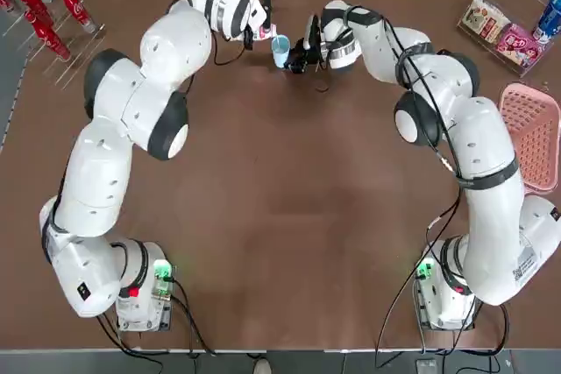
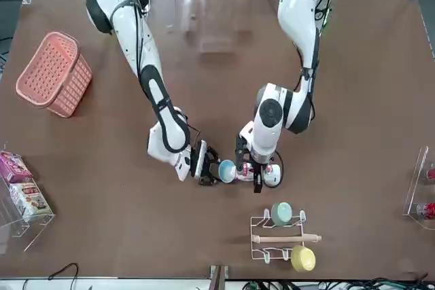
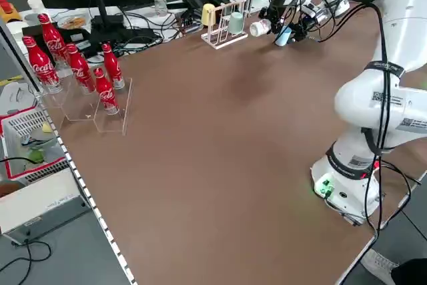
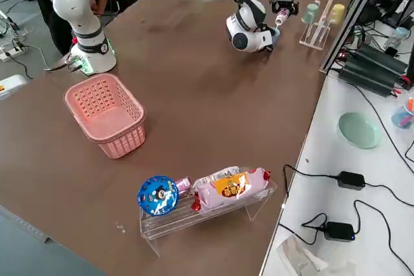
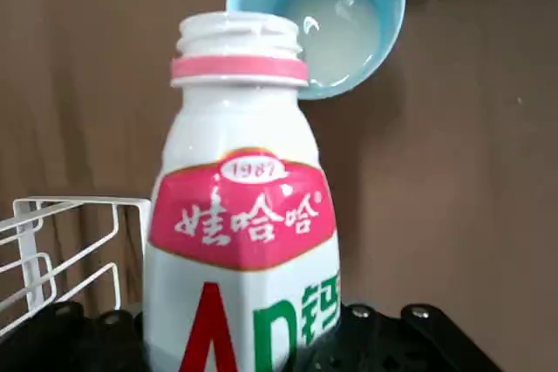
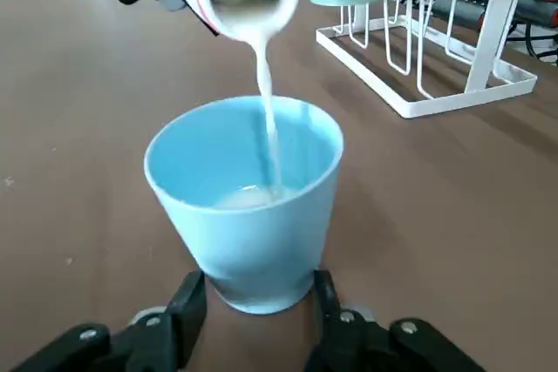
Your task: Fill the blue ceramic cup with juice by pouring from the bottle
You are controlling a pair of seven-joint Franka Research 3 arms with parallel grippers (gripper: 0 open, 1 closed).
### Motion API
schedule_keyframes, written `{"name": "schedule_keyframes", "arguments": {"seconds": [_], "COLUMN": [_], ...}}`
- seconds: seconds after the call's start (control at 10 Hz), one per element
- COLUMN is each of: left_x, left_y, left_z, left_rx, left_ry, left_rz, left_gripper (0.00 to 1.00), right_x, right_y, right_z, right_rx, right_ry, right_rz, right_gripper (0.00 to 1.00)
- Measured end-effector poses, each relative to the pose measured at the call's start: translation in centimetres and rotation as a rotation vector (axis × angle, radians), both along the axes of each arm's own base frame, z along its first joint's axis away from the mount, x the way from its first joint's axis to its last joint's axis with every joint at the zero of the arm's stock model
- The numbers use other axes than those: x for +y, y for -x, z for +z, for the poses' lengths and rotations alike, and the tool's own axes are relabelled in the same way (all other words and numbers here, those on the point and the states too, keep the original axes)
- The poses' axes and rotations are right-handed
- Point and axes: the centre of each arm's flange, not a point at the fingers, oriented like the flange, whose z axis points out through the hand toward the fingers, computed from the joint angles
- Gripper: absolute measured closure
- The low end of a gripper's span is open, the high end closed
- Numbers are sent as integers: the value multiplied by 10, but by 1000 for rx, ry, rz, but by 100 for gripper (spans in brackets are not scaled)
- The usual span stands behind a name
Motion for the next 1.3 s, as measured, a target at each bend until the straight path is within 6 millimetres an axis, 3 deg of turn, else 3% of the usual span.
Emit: {"name": "schedule_keyframes", "arguments": {"seconds": [0.5,1.1,1.3], "left_x": [-1,-2,6], "left_y": [0,1,-6], "left_z": [-2,-2,1], "left_rx": [8,90,104], "left_ry": [21,246,310], "left_rz": [30,196,245], "left_gripper": [60,60,60], "right_x": [0,0,0], "right_y": [0,0,0], "right_z": [0,0,0], "right_rx": [0,0,0], "right_ry": [0,0,0], "right_rz": [0,0,0], "right_gripper": [43,43,41]}}
